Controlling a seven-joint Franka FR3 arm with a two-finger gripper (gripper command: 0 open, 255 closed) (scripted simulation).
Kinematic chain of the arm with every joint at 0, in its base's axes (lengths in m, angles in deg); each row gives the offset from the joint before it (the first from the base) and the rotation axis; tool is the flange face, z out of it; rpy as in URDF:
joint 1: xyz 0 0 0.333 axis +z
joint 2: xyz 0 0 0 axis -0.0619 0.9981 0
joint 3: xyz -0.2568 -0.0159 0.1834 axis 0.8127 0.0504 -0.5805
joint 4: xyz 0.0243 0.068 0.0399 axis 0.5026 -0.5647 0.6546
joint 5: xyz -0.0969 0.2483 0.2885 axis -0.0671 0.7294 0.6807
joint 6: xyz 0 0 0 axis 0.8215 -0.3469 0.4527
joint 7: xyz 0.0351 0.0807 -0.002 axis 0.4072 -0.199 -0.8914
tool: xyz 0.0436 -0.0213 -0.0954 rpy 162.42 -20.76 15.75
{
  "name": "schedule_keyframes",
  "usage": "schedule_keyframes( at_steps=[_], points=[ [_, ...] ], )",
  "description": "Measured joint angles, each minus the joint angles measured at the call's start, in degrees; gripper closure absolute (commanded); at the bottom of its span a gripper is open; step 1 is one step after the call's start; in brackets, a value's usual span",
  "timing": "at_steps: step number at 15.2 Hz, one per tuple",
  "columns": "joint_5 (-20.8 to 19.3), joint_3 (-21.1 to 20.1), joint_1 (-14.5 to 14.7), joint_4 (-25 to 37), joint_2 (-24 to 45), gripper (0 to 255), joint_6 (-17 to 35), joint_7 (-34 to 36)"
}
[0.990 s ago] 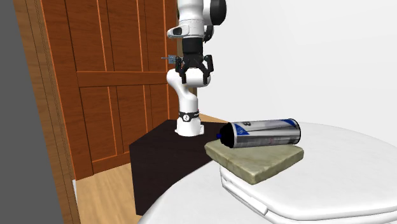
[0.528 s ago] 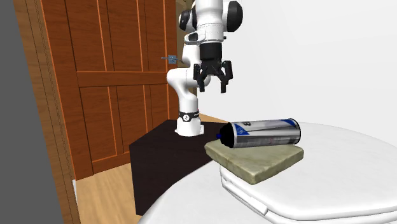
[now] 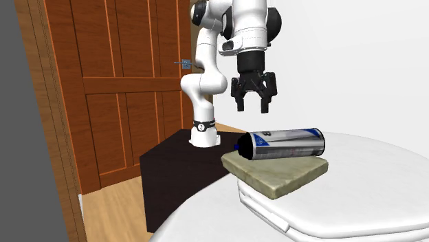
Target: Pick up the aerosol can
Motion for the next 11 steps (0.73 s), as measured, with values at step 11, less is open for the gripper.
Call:
schedule_keyframes(
  at_steps=[11],
  points=[
    [-21.61,-5.92,-2.62,15.14,22.6,0,8.04,32.78]
  ],
)
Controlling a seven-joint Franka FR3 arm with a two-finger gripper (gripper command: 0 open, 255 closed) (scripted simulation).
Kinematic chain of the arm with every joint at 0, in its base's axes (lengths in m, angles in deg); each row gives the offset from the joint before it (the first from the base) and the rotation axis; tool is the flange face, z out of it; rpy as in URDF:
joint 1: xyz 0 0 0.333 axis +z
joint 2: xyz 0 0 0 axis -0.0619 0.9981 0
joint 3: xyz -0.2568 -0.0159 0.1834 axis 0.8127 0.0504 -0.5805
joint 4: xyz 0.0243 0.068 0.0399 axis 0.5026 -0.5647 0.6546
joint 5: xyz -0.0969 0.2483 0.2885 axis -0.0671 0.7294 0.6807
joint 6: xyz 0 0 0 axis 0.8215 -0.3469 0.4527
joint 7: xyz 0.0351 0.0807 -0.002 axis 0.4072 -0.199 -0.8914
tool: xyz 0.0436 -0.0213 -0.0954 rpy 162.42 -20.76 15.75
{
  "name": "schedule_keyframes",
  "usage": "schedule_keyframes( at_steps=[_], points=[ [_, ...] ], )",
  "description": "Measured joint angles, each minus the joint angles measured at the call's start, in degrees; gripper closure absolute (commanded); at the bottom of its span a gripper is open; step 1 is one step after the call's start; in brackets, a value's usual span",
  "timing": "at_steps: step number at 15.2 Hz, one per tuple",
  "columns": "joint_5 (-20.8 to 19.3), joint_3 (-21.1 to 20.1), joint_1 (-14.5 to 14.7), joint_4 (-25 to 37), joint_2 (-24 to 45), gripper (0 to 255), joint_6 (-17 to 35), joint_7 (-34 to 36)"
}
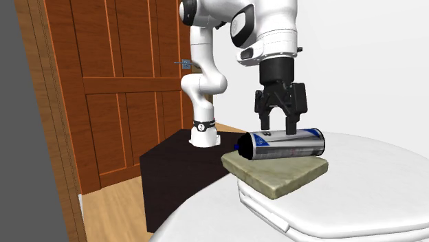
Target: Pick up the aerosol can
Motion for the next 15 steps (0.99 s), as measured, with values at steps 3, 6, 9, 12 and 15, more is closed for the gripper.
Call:
schedule_keyframes(
  at_steps=[3,6,9,12,15],
  points=[
    [-2.02,0.39,0.54,-0.51,1.85,0,1.88,1.71],
    [-3.26,0.75,0.82,-1.12,2.96,255,3.29,2.56],
    [-3.42,0.78,0.87,-1.22,3.08,255,3.56,2.68],
    [-3.45,0.79,0.87,-1.23,3.08,255,3.59,2.7],
    [-3.47,0.8,0.88,-1.2,3.09,255,3.6,2.72]
  ],
)
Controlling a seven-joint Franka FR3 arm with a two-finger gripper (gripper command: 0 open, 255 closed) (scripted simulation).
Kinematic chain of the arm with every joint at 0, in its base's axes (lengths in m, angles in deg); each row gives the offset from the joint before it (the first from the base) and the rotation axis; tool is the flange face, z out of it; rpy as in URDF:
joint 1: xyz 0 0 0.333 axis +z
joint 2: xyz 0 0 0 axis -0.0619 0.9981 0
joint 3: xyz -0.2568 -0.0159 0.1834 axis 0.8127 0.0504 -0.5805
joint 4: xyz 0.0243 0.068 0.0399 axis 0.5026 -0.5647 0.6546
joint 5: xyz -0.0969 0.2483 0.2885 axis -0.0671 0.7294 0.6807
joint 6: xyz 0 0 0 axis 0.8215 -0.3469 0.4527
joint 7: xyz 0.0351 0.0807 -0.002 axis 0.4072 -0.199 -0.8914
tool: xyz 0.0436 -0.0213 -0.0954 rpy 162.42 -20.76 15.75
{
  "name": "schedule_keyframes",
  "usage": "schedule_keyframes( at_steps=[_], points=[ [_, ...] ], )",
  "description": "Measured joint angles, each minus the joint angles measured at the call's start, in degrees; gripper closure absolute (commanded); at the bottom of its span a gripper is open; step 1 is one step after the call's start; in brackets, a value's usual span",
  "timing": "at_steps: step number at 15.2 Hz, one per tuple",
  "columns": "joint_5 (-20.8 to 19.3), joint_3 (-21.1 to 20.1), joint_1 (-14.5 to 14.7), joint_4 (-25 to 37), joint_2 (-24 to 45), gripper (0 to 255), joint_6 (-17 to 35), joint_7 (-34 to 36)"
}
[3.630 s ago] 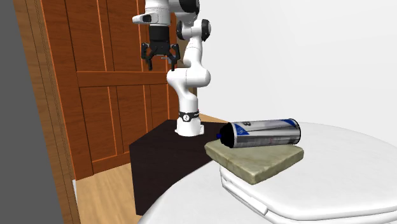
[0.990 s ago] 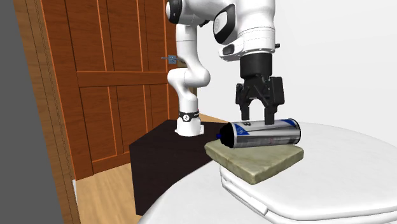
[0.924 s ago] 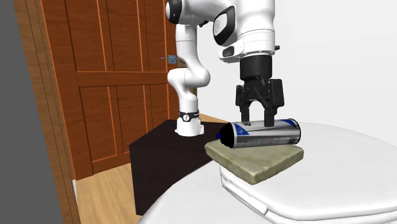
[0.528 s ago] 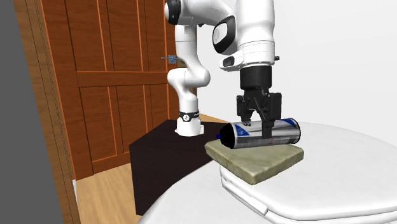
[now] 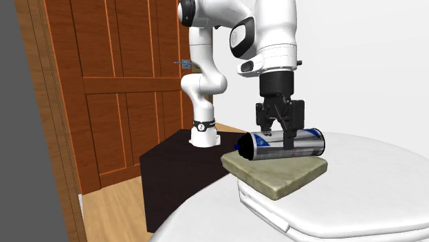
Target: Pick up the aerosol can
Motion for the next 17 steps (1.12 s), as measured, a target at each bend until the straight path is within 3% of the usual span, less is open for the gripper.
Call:
schedule_keyframes(
  at_steps=[17],
  points=[
    [6.53,-1.26,-1.41,5.47,-6.09,255,-9.96,-4.7]
  ],
)
